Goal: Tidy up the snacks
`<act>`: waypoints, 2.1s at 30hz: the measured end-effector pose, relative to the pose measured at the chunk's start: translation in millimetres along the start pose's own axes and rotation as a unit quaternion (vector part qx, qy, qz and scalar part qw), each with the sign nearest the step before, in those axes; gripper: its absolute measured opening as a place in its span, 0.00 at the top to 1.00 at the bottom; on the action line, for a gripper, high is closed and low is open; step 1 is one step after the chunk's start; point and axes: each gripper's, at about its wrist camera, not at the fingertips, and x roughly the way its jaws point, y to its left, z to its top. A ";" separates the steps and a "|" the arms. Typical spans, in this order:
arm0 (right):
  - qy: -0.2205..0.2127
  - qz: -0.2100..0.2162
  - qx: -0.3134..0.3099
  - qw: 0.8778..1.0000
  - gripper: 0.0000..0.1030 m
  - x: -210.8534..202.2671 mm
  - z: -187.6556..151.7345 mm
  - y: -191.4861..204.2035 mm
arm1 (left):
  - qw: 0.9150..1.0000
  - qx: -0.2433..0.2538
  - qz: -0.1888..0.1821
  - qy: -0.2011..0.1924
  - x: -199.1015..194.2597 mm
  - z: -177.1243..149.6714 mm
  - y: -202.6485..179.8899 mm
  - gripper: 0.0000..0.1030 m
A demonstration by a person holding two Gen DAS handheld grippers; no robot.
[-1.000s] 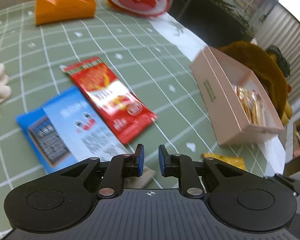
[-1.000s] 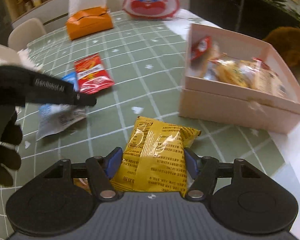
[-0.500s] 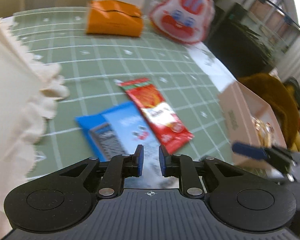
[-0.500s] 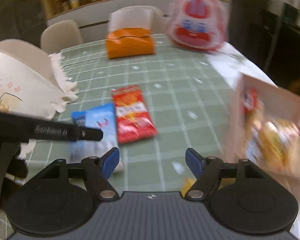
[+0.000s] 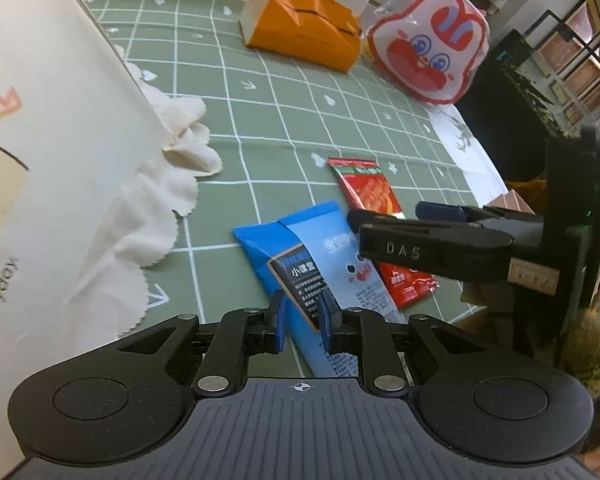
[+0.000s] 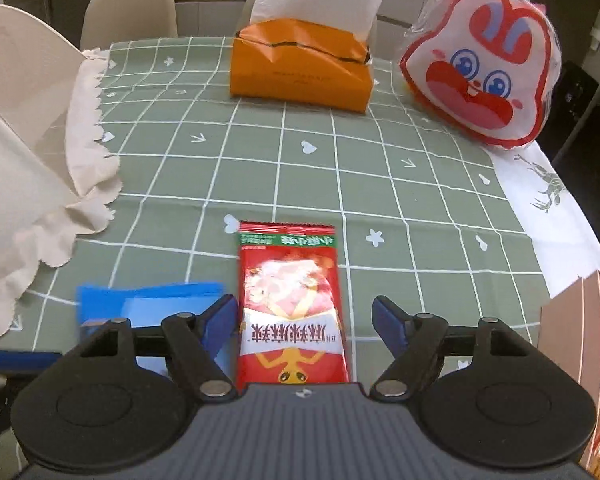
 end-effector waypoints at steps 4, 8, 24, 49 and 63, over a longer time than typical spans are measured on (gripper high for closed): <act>0.012 0.020 0.020 1.000 0.27 3.0 1.8 -12.1 | 1.000 0.007 -0.004 0.001 5.9 1.2 -4.7 0.79; 0.027 0.037 0.058 0.997 0.47 -2.6 -4.5 -29.3 | 1.000 0.013 -0.005 -0.002 9.3 3.3 -9.7 0.79; 0.039 0.041 0.173 0.983 0.55 -113.7 -116.8 -63.1 | 0.992 0.119 -0.039 0.017 17.9 -13.3 -85.2 0.79; -0.010 0.051 0.068 0.996 0.52 -143.6 -163.9 9.3 | 0.991 0.111 -0.053 0.052 -4.5 -60.9 -100.8 0.79; -0.017 -0.041 0.098 0.994 0.52 -158.7 -193.8 -35.0 | 0.983 0.150 -0.069 0.078 18.8 -74.6 -128.2 0.79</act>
